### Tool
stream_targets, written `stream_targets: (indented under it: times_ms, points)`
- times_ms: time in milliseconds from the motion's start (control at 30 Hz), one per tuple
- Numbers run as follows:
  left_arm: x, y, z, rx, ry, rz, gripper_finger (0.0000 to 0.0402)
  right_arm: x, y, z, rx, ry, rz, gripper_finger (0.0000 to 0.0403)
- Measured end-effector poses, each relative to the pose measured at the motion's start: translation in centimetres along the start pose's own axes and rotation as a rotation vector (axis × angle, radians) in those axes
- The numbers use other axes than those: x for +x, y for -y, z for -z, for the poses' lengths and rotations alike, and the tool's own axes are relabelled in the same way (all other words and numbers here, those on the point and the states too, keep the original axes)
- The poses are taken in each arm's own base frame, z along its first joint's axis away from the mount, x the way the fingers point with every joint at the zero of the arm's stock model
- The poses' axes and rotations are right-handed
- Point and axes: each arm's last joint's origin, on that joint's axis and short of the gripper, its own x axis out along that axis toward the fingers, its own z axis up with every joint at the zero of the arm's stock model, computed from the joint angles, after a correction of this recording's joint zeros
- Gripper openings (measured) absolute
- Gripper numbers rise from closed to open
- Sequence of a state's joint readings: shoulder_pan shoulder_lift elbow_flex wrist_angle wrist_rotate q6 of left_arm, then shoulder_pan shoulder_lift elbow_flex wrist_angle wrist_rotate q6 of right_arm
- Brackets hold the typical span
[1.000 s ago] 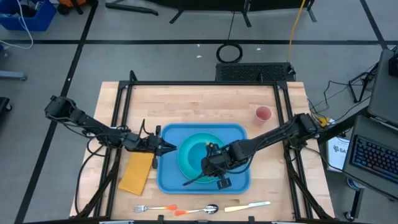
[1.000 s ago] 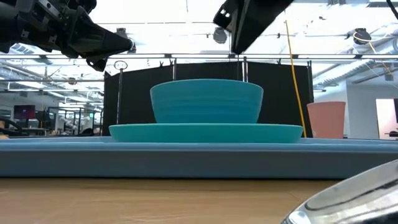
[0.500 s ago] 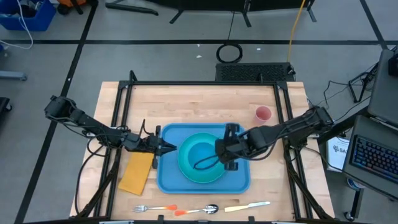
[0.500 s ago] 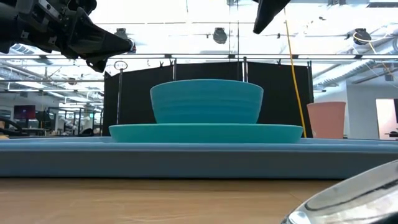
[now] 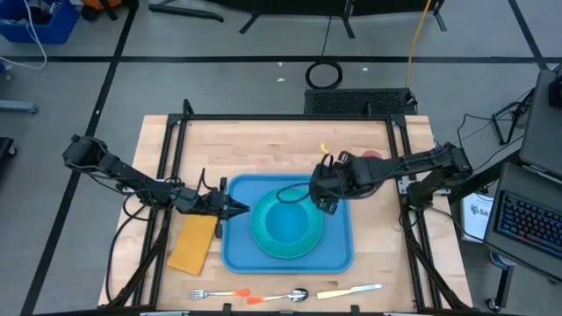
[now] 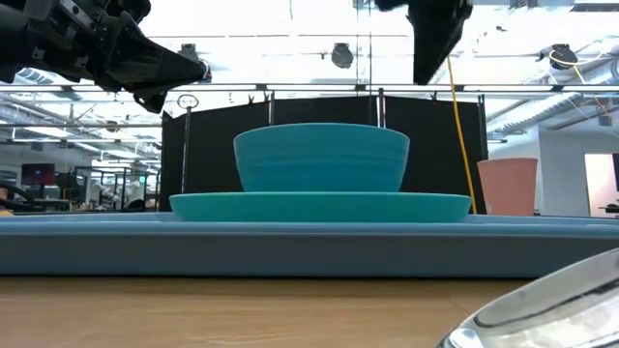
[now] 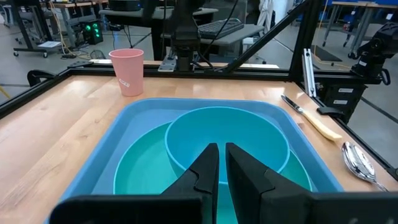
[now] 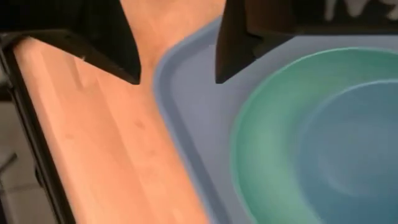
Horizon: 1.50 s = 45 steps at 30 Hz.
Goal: Set up tray
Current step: Put the pink cup on the top right of the blue tray
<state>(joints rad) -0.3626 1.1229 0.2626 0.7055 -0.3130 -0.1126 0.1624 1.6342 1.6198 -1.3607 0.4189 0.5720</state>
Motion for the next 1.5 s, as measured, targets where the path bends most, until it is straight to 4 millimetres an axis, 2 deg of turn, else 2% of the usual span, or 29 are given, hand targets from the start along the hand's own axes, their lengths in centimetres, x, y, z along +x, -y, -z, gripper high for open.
stream_targets:
  times_ms: [133, 267, 600, 733, 1000, 1500]
  points:
    - [0.0, 0.0, 0.0, -0.002, -0.001, 0.0, 0.0035, 1.2, 2.0, 0.0, 0.057, -0.067, 0.036, 0.0231]
    - [0.0, 0.0, 0.1, 0.001, -0.006, -0.001, 0.0035, 2.2, 4.1, 0.6, 0.119, -0.116, 0.037, 0.0235]
    - [0.0, 0.0, 0.1, 0.002, -0.008, -0.001, 0.0035, 3.2, 8.5, 4.1, 0.287, -0.112, -0.035, 0.0229]
    - [0.0, 0.0, 0.1, 0.002, -0.007, -0.001, 0.0035, 4.2, 9.8, 5.9, 0.369, -0.108, -0.087, 0.0231]
    - [0.0, 0.0, 0.1, 0.002, -0.005, -0.002, 0.0035, 6.8, 11.2, 8.8, 0.412, -0.168, -0.077, 0.0233]
    - [0.0, 0.0, 0.0, 0.001, -0.004, -0.003, 0.0035, 10.0, 11.7, 9.5, 0.409, -0.165, -0.118, 0.0217]
